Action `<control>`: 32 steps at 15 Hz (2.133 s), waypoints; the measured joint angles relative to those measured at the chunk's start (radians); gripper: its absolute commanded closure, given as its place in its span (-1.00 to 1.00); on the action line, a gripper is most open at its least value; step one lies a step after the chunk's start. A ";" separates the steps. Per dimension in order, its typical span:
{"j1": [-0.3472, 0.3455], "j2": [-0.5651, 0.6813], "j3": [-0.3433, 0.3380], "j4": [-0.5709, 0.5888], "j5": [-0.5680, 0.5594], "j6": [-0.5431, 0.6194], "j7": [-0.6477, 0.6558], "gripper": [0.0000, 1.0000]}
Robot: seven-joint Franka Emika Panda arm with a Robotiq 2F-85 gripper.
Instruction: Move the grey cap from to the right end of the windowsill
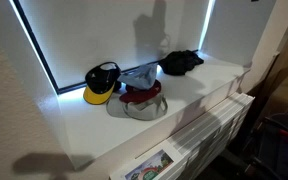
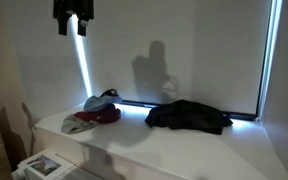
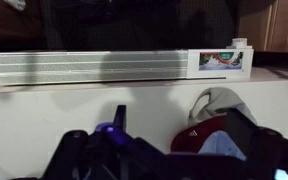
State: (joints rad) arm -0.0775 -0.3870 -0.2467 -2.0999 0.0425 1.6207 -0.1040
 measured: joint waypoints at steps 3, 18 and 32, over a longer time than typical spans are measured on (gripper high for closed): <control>0.000 0.000 0.000 0.000 0.000 0.000 0.000 -1.00; 0.051 0.134 0.130 0.156 0.187 0.240 0.141 -1.00; 0.144 0.471 0.301 0.213 0.006 0.384 0.355 -1.00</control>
State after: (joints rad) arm 0.0667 0.0842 0.0547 -1.8870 0.0486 2.0050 0.2511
